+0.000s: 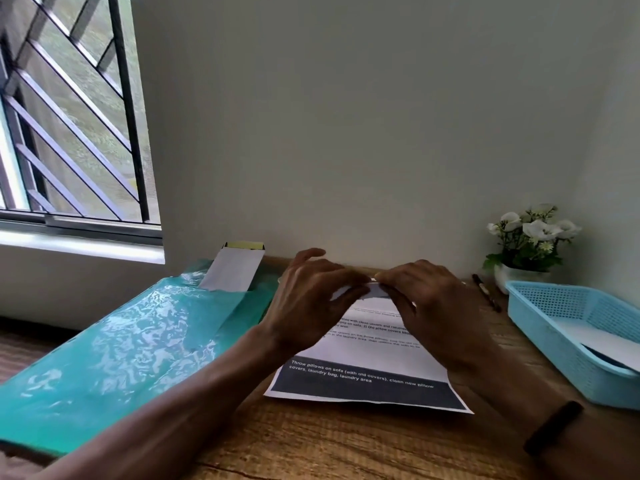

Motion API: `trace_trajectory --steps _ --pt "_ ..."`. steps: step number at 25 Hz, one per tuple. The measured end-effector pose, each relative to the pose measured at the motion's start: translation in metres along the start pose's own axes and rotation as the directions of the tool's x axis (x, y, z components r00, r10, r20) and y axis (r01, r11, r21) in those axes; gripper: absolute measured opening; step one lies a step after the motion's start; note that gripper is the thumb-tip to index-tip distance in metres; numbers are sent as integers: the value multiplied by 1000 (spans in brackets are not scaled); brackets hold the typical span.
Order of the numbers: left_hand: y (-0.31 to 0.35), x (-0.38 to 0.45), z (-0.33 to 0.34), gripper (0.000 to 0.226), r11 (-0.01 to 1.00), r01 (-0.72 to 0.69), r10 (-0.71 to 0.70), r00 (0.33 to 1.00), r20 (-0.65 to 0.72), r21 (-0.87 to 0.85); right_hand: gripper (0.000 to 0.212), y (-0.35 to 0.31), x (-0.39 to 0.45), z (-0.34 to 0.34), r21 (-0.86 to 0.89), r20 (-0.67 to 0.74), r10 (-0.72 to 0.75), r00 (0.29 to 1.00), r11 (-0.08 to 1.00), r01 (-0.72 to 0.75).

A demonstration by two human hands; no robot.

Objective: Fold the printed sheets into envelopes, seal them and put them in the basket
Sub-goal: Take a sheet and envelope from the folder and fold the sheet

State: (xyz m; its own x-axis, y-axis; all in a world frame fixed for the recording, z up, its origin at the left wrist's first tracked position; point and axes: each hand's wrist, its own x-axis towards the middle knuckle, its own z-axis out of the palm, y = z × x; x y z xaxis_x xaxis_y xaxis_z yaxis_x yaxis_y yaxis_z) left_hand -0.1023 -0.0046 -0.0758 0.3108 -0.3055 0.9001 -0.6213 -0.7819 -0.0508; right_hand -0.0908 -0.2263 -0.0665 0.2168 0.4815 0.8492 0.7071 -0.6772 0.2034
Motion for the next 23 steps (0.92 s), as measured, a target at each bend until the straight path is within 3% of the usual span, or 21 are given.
trace_trajectory --steps 2,4,7,9,11,13,14,15,17,20,21,23 --pt "-1 -1 1 20 997 -9 -2 991 135 82 21 -4 -1 1 -26 26 -30 999 999 31" --pt "-5 2 -1 20 998 22 -30 987 156 58 16 -1 1 1 27 49 9 999 1000 -10" --pt "-14 5 -8 21 949 275 -260 959 111 -156 10 22 1 -2 274 79 335 939 898 -344" --pt "-23 5 -7 23 842 463 -449 886 116 -277 14 42 -3 -4 446 162 596 786 667 -597" --pt "-26 3 -3 27 650 618 -600 774 201 -441 22 53 -10 -3 612 307 713 630 359 -705" --pt "-28 0 0 24 474 685 -667 690 282 -554 34 54 -15 1 695 537 683 495 -25 -719" --pt "-30 -2 2 25 422 701 -682 663 308 -574 38 53 -17 4 679 636 628 448 -180 -712" --pt "-32 -3 2 27 380 713 -695 640 327 -589 40 52 -18 7 656 693 585 422 -266 -707" --pt "-36 -3 3 29 300 728 -729 592 344 -617 36 55 -18 12 640 711 580 396 -302 -707" --pt "-43 -3 -3 26 248 767 -799 508 323 -592 26 63 -19 12 605 692 639 335 -260 -752" --pt "-45 -4 -5 25 269 777 -814 500 298 -569 26 68 -21 10 581 697 643 318 -246 -776" --pt "-54 -7 -10 25 414 793 -839 523 151 -446 29 74 -23 6 512 709 644 286 -193 -837"
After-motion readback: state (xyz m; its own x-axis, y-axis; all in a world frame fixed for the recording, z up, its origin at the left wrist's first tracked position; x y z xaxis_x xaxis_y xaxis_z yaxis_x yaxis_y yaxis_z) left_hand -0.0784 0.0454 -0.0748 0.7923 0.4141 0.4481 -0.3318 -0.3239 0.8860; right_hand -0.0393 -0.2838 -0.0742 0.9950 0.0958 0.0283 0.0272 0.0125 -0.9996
